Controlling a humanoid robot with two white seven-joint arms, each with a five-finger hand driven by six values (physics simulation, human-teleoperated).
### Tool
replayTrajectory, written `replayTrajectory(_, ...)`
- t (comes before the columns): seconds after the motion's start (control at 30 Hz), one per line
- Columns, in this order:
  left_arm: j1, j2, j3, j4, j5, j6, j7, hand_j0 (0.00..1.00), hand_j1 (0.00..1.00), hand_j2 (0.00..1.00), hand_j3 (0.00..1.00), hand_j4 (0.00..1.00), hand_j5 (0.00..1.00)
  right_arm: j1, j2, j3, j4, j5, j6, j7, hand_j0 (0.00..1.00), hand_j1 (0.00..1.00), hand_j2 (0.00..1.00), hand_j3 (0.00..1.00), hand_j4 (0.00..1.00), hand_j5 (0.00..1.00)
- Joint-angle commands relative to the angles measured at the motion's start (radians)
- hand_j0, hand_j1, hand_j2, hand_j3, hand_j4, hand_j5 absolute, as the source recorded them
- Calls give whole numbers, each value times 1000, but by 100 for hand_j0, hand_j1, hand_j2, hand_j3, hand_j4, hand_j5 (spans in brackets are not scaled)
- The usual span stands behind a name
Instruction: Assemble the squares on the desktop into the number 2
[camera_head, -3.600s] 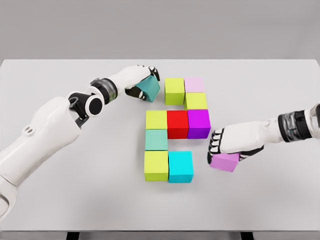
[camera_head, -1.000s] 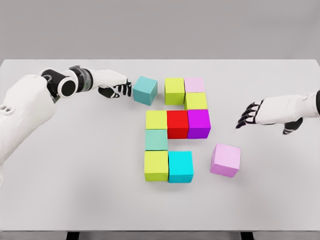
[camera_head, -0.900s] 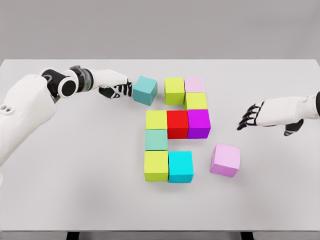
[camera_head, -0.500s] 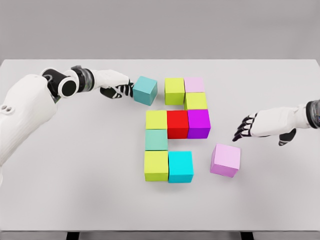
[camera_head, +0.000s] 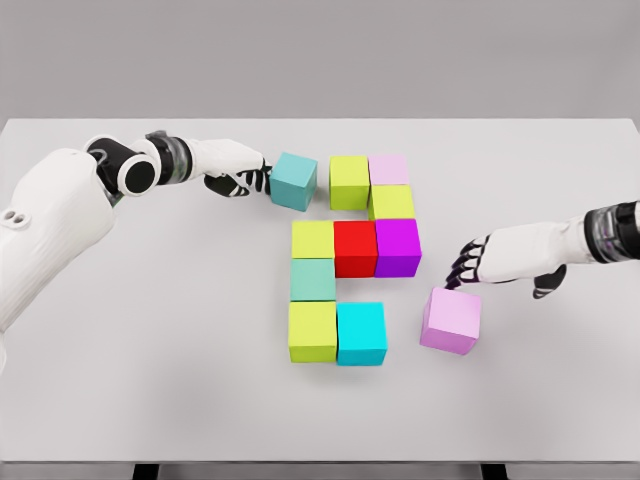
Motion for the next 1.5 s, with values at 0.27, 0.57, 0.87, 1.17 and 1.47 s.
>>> replayTrajectory(0.27,0,-10,-5,-15,13,0,3,54,54,54,54,54,54,3,-9,-1,-42,-4,2,0,100,100,100,100,100,100)
replayTrajectory(0.57,3,-22,-5,-14,20,-13,6,54,54,54,54,54,54,3,-10,-1,-54,-4,2,0,100,100,100,100,100,100)
replayTrajectory(0.87,9,-22,0,-9,40,-18,6,67,67,67,67,67,67,3,-7,-8,-54,-4,2,0,100,100,100,100,100,100)
replayTrajectory(1.17,12,83,46,-38,82,-38,3,100,100,100,100,100,100,5,-4,-74,44,-4,2,0,100,100,100,100,100,100)
replayTrajectory(1.47,112,490,43,-382,427,-191,0,100,100,100,100,100,100,14,-88,-119,219,-84,2,0,100,100,100,100,100,100)
